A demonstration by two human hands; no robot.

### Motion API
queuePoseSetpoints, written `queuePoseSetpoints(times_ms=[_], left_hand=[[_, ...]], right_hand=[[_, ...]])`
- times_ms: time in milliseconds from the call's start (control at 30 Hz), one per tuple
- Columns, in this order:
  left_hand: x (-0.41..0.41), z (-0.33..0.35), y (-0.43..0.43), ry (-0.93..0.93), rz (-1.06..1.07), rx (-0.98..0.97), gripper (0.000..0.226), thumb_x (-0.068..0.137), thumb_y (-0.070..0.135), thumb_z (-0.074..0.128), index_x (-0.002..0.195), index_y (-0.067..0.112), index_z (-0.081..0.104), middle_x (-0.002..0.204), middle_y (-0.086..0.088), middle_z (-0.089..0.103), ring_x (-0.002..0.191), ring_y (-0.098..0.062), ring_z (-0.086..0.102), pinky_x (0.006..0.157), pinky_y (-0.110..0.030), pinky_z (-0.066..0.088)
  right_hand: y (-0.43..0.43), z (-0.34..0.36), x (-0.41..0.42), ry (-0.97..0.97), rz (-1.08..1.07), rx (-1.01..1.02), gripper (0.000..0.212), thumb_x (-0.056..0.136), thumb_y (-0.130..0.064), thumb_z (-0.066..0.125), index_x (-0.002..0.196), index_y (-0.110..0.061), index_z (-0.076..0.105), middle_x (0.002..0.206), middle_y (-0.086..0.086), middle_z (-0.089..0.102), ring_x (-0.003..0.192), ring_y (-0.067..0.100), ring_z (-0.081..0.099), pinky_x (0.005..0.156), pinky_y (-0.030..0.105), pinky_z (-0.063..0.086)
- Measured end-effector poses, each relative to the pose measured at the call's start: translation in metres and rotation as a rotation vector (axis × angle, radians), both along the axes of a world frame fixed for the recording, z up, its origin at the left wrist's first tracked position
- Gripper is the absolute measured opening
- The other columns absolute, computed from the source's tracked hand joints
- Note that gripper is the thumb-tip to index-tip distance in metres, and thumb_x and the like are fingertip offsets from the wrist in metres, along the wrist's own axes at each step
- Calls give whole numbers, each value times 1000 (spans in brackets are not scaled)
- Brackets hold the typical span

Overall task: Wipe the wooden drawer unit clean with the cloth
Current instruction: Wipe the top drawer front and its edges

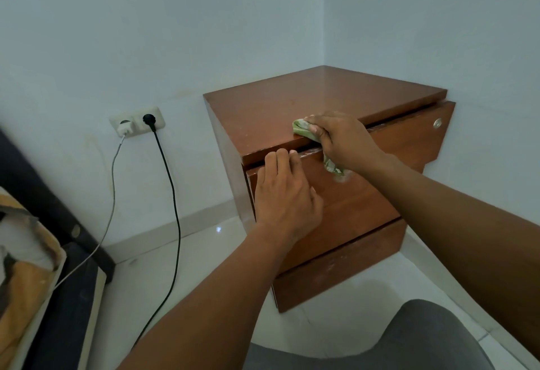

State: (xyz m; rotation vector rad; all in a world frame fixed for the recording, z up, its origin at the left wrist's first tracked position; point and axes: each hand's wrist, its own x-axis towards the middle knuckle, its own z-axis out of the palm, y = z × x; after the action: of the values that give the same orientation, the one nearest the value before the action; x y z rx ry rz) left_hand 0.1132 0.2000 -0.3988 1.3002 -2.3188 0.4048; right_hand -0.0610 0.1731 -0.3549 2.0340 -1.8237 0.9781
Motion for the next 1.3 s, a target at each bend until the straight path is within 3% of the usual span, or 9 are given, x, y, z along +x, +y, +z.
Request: queuePoseSetpoints(times_ms=[267, 400, 533, 600, 700, 800, 900, 1000, 1300], left_hand=[[7, 6, 14, 48, -86, -15, 66, 89, 42, 43, 144, 6, 44, 120, -9, 49, 107, -23, 44, 89, -38, 44], [33, 27, -4, 251, -148, -35, 63, 92, 35, 40, 149, 7, 39, 130, -11, 51, 114, -22, 45, 94, -36, 42], [62, 37, -36, 544, -6, 80, 64, 90, 27, 33, 151, 7, 36, 148, -15, 45, 135, -27, 39, 114, -43, 36], [71, 34, -46, 576, -4, 146, 64, 92, 27, 31, 153, 8, 33, 154, -15, 41, 142, -27, 35, 116, -39, 30], [76, 28, -53, 515, -113, 218, 59, 97, 25, 33, 153, 11, 33, 155, -13, 42, 144, -26, 37, 118, -39, 30], [72, 23, -52, 407, -194, 273, 66, 91, 33, 26, 154, 13, 30, 156, -13, 41, 147, -27, 33, 118, -49, 34], [69, 20, -50, 336, -167, 279, 72, 91, 33, 22, 160, 12, 18, 167, -9, 22, 155, -22, 15, 124, -43, 24], [71, 20, -54, 269, -161, 253, 73, 92, 35, 19, 161, 12, 11, 169, -6, 14, 156, -17, 8, 123, -36, 19], [72, 26, -58, 184, -176, 283, 74, 93, 38, 16, 161, 11, 8, 170, -6, 10, 156, -16, 4, 126, -35, 15]], right_hand=[[-6, 22, -7, 36, -20, 201, 25, 103, -27, 49, 111, -15, 69, 97, 7, 70, 83, 24, 61, 73, 36, 50], [2, 28, 1, -6, -22, 123, 22, 102, -20, 52, 104, -11, 72, 88, 5, 68, 73, 19, 58, 64, 30, 48], [24, 28, 53, -71, 175, 19, 22, 101, -19, 50, 111, -15, 70, 103, 3, 62, 91, 14, 53, 84, 26, 49], [25, 18, 82, 48, 272, 34, 25, 98, -13, 57, 119, -18, 69, 115, 4, 64, 99, 15, 51, 89, 26, 45], [20, 5, 89, 203, 322, 3, 29, 93, -6, 60, 118, -14, 72, 116, 2, 67, 98, 22, 50, 82, 29, 43], [23, 2, 71, 245, 304, -19, 27, 92, -14, 54, 110, -16, 74, 105, 1, 66, 90, 19, 51, 76, 29, 45], [24, 6, 52, 136, 171, -60, 21, 94, -8, 58, 106, -10, 75, 99, 4, 66, 88, 20, 51, 75, 40, 53], [21, 8, 56, 41, 160, -154, 20, 95, -1, 58, 106, -6, 74, 101, 6, 66, 91, 23, 54, 73, 35, 50], [33, -42, 58, 81, 216, -103, 32, 100, -21, 48, 126, -21, 66, 124, -6, 64, 119, 16, 53, 98, 36, 44]])
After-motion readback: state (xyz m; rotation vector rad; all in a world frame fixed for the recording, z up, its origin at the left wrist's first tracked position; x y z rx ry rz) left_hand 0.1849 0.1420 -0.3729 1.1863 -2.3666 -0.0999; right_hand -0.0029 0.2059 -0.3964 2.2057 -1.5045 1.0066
